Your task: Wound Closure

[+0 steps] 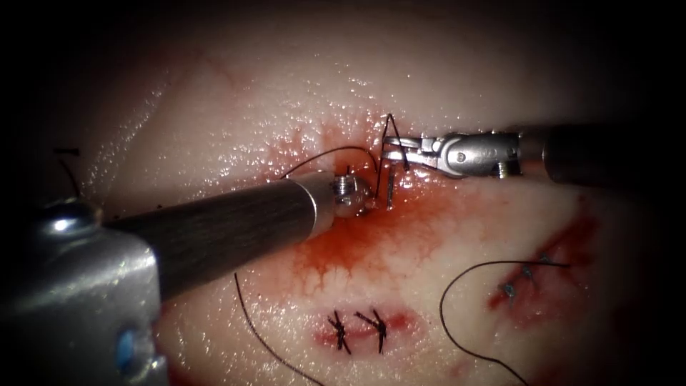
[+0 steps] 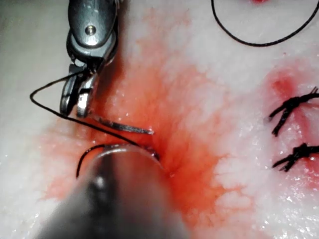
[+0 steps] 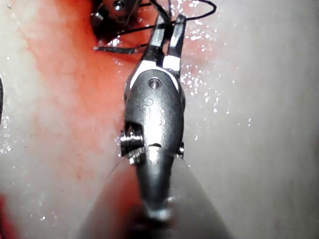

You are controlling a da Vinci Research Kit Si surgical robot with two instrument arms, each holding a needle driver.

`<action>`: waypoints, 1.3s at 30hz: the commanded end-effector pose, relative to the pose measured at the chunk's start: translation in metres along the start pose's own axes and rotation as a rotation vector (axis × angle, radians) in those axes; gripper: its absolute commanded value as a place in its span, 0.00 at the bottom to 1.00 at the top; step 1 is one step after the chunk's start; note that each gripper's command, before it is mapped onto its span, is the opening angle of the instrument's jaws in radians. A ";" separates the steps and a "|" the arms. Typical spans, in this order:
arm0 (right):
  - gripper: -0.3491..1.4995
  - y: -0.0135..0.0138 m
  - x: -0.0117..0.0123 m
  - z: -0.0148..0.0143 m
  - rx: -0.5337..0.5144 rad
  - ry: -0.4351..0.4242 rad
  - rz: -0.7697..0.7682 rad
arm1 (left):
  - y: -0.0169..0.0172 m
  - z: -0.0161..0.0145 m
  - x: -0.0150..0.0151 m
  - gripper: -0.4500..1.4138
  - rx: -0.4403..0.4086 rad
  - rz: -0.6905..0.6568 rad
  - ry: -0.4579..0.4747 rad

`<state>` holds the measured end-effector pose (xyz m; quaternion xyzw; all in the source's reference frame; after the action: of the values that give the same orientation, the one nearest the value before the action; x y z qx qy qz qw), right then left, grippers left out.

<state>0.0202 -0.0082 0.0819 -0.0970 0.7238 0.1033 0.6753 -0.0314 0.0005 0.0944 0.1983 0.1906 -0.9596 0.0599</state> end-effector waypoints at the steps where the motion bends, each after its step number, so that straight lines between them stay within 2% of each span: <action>1: 0.00 -0.0002 -0.0002 0.0011 -0.008 0.008 -0.008 | -0.0004 0.0007 0.0002 0.61 0.000 -0.003 0.001; 13: 0.00 -0.0012 -0.0002 0.0024 -0.017 0.023 -0.027 | -0.0007 0.0005 0.0004 0.60 -0.004 -0.019 0.030; 16: 0.00 -0.0018 -0.0004 0.0023 -0.004 0.025 -0.029 | -0.0008 0.0004 0.0004 0.60 -0.002 -0.031 0.036; 17: 0.00 -0.0027 -0.0007 0.0021 0.013 0.025 -0.028 | -0.0007 0.0000 0.0003 0.60 -0.004 -0.042 0.041; 25: 0.00 -0.0035 -0.0012 0.0018 0.021 0.025 -0.031 | -0.0008 -0.0009 0.0003 0.60 0.003 -0.056 0.067; 31: 0.00 -0.0034 -0.0016 0.0017 0.038 0.005 -0.030 | -0.0002 -0.0041 0.0011 0.60 0.091 -0.087 0.109; 33: 0.00 -0.0032 -0.0026 0.0011 0.052 -0.007 -0.021 | 0.0004 -0.0060 0.0017 0.53 0.131 -0.109 0.135; 39: 0.00 -0.0028 -0.0034 0.0007 0.044 -0.017 0.003 | 0.0027 -0.0075 0.0032 0.47 0.156 -0.147 0.149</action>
<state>0.0212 -0.0104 0.0846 -0.0812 0.7193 0.0899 0.6840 -0.0307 0.0002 0.0849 0.2594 0.1304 -0.9559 -0.0445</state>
